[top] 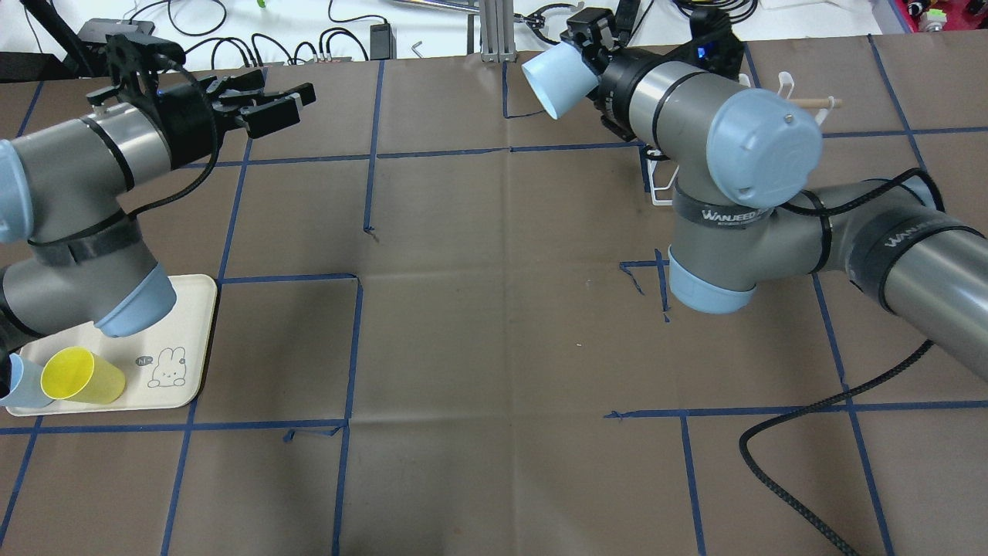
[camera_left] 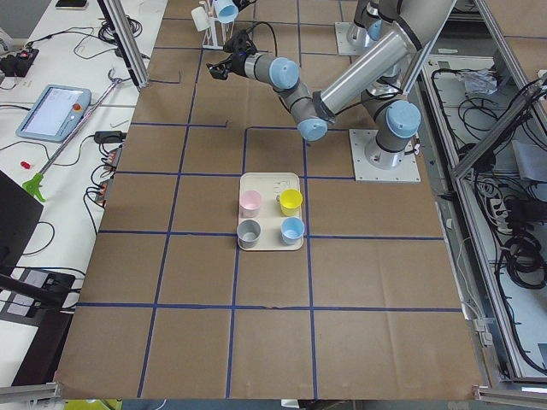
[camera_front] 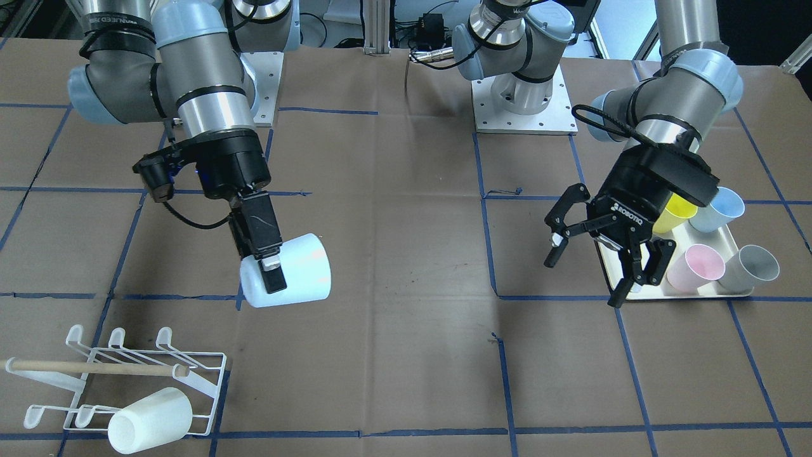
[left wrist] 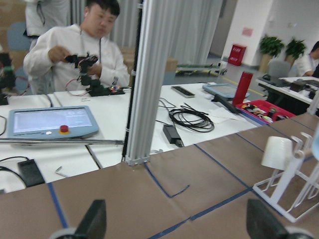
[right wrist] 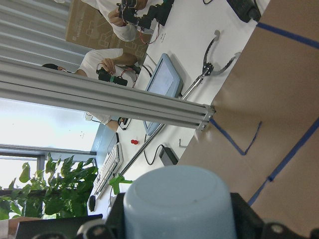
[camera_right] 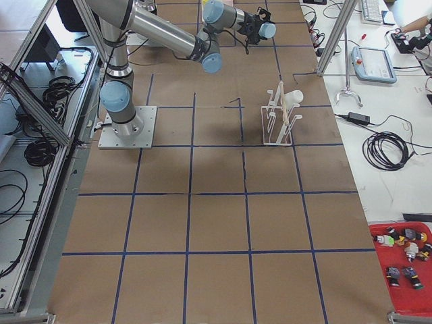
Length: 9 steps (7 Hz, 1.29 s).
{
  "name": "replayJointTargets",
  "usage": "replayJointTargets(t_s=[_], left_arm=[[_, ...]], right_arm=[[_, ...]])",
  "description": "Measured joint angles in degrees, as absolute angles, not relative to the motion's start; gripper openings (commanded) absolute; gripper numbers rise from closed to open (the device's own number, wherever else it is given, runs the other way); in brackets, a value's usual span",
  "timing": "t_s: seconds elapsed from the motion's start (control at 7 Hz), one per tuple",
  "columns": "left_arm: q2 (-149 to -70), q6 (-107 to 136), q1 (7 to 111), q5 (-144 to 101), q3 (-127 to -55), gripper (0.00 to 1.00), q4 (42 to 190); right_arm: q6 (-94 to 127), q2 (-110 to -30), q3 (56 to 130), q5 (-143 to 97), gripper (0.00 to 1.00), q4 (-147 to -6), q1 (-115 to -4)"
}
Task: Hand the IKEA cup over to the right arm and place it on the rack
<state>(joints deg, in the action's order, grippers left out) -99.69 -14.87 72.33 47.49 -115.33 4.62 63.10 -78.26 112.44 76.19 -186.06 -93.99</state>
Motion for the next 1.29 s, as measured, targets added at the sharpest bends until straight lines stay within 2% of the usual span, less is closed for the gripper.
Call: replayJointTargets(t_s=[0.57,0.86,1.29], left_arm=[[-97.9,-2.4,84.9,82.0,-94.8,1.0,57.1],[-96.1,2.6,88.6,89.1,-88.4,1.0,79.3],[-92.6,2.2,89.0,90.7,-88.9,1.0,86.2]], right_arm=[[30.6,-78.6,108.4,76.8,0.07,-186.0,-83.9],[14.9,-78.1,107.3,76.2,0.07,-186.0,-77.8],[1.0,-73.1,104.7,76.5,0.07,-188.0,-72.6]])
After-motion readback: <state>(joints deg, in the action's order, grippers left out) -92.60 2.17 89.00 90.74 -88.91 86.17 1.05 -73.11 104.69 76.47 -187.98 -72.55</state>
